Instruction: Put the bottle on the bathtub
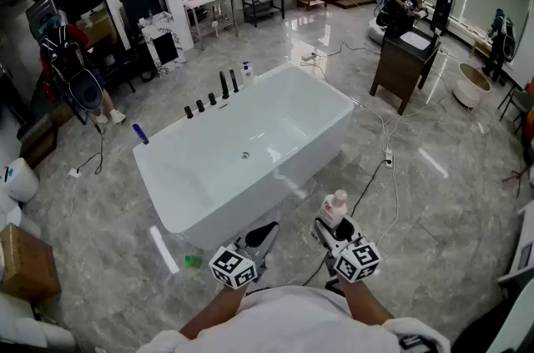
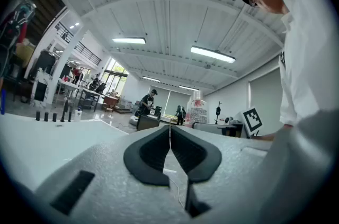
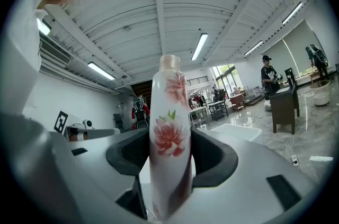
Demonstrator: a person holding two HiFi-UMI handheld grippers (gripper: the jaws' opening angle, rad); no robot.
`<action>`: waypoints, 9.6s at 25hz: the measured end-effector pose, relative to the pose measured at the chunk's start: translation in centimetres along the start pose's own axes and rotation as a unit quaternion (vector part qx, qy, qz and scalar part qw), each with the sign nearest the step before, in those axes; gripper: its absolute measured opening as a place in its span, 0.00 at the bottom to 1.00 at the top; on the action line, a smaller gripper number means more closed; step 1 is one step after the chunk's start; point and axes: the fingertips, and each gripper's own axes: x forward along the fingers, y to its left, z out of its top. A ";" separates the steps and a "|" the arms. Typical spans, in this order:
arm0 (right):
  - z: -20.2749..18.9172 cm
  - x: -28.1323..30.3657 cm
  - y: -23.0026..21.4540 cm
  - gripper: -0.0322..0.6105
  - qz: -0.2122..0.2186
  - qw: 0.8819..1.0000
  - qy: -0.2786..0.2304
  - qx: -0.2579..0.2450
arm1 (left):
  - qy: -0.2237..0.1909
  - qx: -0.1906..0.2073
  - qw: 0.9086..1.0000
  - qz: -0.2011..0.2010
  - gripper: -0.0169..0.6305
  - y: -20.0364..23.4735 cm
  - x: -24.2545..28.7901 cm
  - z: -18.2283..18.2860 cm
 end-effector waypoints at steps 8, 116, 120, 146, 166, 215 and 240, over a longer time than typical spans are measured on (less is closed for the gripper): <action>1.3 -0.9 -1.3 0.41 0.013 1.000 -0.006 -0.002 | 0.040 0.001 0.999 -0.012 0.06 -1.0 1.9 -0.8; 15.9 61.6 -67.5 0.41 0.184 0.978 0.089 0.041 | -0.047 -0.067 0.972 0.219 0.06 56.2 66.0 6.8; 15.8 64.9 -67.3 0.41 0.189 0.978 0.085 0.031 | -0.045 -0.069 0.971 0.226 0.06 58.5 66.0 7.3; 14.3 87.1 -73.6 0.41 0.352 0.933 0.064 0.021 | -0.010 -0.045 0.902 0.430 0.06 70.4 73.5 5.0; -0.1 103.0 -76.6 0.41 0.275 0.960 0.058 -0.004 | 0.024 -0.044 0.910 0.411 0.06 86.2 76.3 -5.1; -19.6 124.8 -74.3 0.41 0.275 0.958 0.033 -0.071 | 0.041 -0.038 0.915 0.398 0.06 105.0 78.0 -17.7; -20.9 124.3 -73.3 0.41 0.297 0.951 0.013 -0.091 | 0.016 -0.044 0.920 0.388 0.06 103.1 78.7 -19.1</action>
